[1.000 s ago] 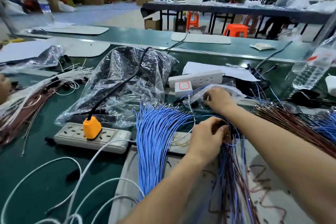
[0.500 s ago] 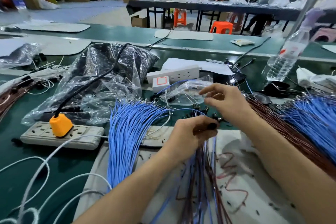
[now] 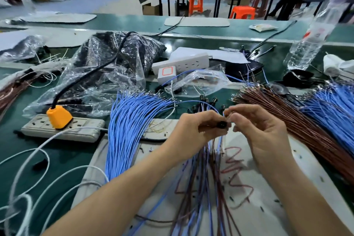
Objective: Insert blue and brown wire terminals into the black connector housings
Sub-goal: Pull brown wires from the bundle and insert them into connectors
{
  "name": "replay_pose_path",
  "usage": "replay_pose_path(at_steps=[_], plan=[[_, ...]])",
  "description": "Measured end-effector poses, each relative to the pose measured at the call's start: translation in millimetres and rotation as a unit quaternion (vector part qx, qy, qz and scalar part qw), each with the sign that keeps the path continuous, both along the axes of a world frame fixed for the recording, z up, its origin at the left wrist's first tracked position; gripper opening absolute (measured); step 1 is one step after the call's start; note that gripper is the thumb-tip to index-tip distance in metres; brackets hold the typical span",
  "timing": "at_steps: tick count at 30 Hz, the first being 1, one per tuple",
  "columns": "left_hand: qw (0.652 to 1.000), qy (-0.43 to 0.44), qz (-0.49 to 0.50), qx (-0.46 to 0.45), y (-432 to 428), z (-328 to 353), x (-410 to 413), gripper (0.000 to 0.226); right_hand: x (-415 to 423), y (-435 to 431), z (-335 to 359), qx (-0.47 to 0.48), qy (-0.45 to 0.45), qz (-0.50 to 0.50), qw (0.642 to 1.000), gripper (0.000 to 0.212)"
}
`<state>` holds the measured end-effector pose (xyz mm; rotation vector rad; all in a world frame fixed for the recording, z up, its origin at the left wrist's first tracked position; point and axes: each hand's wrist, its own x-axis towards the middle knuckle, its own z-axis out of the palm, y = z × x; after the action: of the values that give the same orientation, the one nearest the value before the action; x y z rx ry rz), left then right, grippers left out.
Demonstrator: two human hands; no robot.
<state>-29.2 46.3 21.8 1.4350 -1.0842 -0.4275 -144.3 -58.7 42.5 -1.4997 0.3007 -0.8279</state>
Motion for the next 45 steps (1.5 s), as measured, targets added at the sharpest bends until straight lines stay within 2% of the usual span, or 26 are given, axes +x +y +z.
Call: replay_pose_path(at_steps=[2, 10, 15, 19, 24, 29, 34, 37, 40, 43, 45], plan=[[1.0, -0.006, 0.002, 0.006, 0.1, -0.6, 1.6, 0.024, 1.6, -1.4, -2.5, 0.014, 0.004, 0.016, 1.0, 0.011], [0.999, -0.038, 0.012, 0.018, -0.3, 2.8, 1.4, 0.017, 2.0, -1.9, -1.9, -0.029, 0.022, 0.005, 0.999, 0.013], [0.999, -0.038, 0.012, 0.032, 0.4, 5.3, 1.1, 0.016, -0.9, -2.6, 2.5, -0.017, 0.034, 0.028, 0.999, 0.014], [0.999, -0.005, 0.001, 0.041, 0.2, 6.2, 0.1, 0.015, -4.3, -4.2, 4.5, -0.038, 0.056, 0.02, 0.997, 0.012], [0.999, -0.031, -0.002, 0.04, 1.6, 6.5, -0.4, 0.016, -3.4, -5.7, 2.6, -0.035, 0.063, 0.05, 0.996, 0.006], [0.999, 0.001, 0.001, 0.041, 1.6, 6.7, 0.0, 0.016, -5.5, -7.5, 3.3, -0.072, 0.096, 0.054, 0.991, 0.004], [0.999, 0.031, 0.002, 0.033, -1.7, 3.4, -3.9, 0.02, -8.4, -9.7, 2.3, -0.203, 0.131, 0.025, 0.97, 0.017], [0.998, 0.05, -0.02, 0.041, -0.6, 3.7, -3.1, 0.018, -7.2, -12.4, 0.6, -0.238, 0.127, -0.011, 0.963, 0.019], [0.996, 0.071, -0.052, 0.026, 2.0, 7.6, -3.1, 0.012, -7.2, -18.8, 3.6, -0.191, 0.106, 0.016, 0.976, 0.02], [0.99, 0.109, -0.085, 0.015, 5.0, 11.5, -4.0, 0.005, -9.8, -20.4, 8.4, -0.09, 0.079, 0.084, 0.989, 0.003], [0.988, 0.123, -0.094, 0.02, 5.6, 13.8, -5.0, 0.006, -11.5, -21.9, 8.6, -0.07, 0.087, 0.104, 0.988, 0.005]])
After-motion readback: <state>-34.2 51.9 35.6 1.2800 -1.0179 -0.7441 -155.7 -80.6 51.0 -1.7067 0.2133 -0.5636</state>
